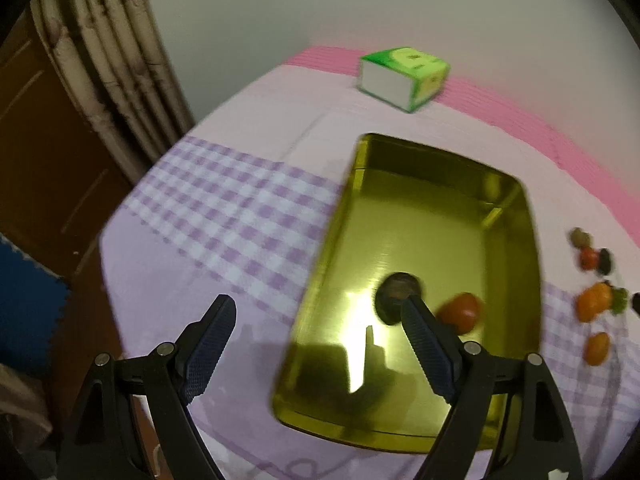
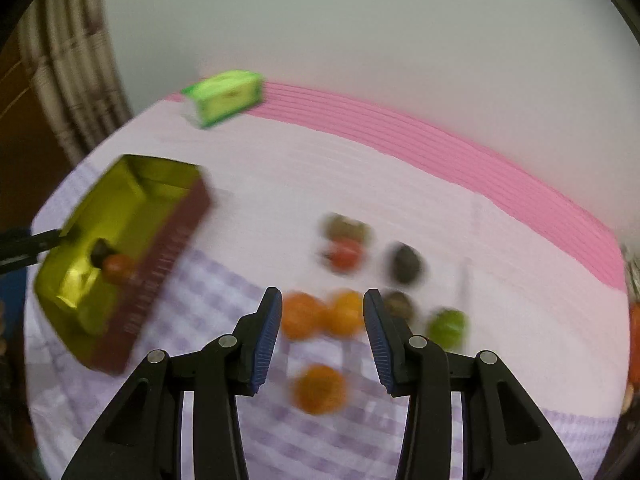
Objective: Organize fruits
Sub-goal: 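Move the right tool to the green tomato and close on it, then grasp the mandarin with the left tool while the right tool holds the green tomato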
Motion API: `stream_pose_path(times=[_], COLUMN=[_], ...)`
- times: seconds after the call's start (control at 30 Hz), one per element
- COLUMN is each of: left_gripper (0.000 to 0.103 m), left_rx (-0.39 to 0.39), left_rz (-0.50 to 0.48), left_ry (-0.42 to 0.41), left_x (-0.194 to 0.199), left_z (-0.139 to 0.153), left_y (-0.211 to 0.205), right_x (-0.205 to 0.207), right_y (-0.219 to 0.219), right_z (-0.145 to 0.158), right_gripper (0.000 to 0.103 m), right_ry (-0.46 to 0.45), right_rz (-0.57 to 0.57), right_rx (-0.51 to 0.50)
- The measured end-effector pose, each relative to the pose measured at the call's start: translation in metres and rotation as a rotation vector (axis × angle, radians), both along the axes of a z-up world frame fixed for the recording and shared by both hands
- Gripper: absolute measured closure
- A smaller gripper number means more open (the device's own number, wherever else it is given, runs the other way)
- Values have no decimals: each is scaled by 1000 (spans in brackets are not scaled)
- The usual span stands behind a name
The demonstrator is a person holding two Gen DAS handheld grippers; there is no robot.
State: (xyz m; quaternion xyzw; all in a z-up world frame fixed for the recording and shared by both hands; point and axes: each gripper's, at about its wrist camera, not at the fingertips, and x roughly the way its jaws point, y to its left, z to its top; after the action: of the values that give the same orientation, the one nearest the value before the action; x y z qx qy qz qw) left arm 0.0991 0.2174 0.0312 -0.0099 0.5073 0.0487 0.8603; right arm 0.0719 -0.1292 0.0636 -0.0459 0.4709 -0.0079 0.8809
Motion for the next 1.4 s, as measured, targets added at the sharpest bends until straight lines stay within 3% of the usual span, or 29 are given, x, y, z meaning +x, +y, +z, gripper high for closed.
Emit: stream_pose_path(times=[0.17, 0.33, 0.73, 1.07, 1.4], left_gripper=[21, 19, 18, 18, 18], left_rx=[12, 35, 44, 45, 27], left_rz=[-82, -168, -277, -409, -495], left_ry=[-33, -50, -42, -30, 38], left_x=[-8, -15, -25, -33, -33], left_z=[6, 9, 14, 13, -15], left_y=[-21, -42, -87, -156, -213], right_x=[-10, -6, 13, 16, 2], right_y=[-52, -72, -78, -83, -101], right_z=[-14, -32, -62, -77, -75], right_gripper=[59, 59, 59, 61, 65], right_ry=[27, 61, 78, 44, -11], right_rz=[-104, -137, -105, -91, -156], right_rx=[-16, -8, -35, -29, -27])
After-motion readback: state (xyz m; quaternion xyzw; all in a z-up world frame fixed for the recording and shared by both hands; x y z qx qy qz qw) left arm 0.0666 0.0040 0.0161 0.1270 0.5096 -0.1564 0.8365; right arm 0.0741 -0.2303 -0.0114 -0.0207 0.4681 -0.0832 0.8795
